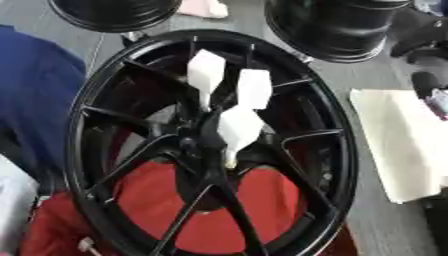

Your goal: Pull the pin out of the wheel hub.

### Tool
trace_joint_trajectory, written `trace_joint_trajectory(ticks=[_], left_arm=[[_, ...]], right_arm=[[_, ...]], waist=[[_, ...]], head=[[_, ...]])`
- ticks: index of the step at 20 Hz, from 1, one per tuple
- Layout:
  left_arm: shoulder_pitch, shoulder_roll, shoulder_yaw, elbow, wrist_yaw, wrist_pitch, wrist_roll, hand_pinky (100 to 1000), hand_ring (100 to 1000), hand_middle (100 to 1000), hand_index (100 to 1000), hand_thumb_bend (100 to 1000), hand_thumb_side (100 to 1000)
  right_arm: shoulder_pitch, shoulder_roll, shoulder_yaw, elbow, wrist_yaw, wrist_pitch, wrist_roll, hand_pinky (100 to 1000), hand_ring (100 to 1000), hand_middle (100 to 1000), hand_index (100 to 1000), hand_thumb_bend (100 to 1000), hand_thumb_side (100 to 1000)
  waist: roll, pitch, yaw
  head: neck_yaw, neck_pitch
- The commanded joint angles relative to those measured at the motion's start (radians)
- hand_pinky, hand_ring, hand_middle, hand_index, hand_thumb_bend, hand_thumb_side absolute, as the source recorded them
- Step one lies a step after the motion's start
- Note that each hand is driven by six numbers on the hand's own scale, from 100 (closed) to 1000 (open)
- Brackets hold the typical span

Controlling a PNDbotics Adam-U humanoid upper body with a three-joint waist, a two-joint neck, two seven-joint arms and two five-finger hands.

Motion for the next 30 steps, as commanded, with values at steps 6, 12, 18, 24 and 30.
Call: trace_joint_trajectory(ticks=[6,12,18,24,30], left_arm=[[-0.008,0.034,-0.008,-0.017,-0.002,0.003,-0.010,650,746,597,685,114,669],[-0.010,0.037,-0.012,-0.017,-0.002,0.004,-0.014,649,746,597,685,112,672],[-0.013,0.039,-0.019,-0.017,0.000,0.006,-0.021,650,747,598,685,111,673],[-0.012,0.034,-0.019,-0.017,0.008,0.012,-0.019,649,746,597,683,115,675],[-0.012,0.032,-0.020,-0.017,0.019,0.015,-0.017,649,746,594,681,116,675]], right_arm=[[-0.108,-0.161,0.069,-0.017,0.003,0.008,0.060,849,768,733,814,100,322],[-0.204,-0.218,0.138,-0.001,0.059,0.061,0.106,850,797,758,825,100,268],[-0.298,-0.233,0.233,0.057,0.124,0.132,0.158,854,814,774,836,100,401],[-0.402,-0.196,0.311,0.099,0.055,0.201,0.256,864,821,784,852,100,496],[-0.481,-0.152,0.365,0.106,0.004,0.256,0.344,878,841,806,866,100,512]], waist=[[-0.002,-0.018,0.014],[-0.008,-0.011,0.029],[-0.012,-0.013,0.042],[-0.016,-0.017,0.056],[-0.017,-0.022,0.064]], head=[[-0.001,-0.005],[-0.022,-0.008],[-0.043,-0.007],[-0.070,-0.001],[-0.123,0.018]])
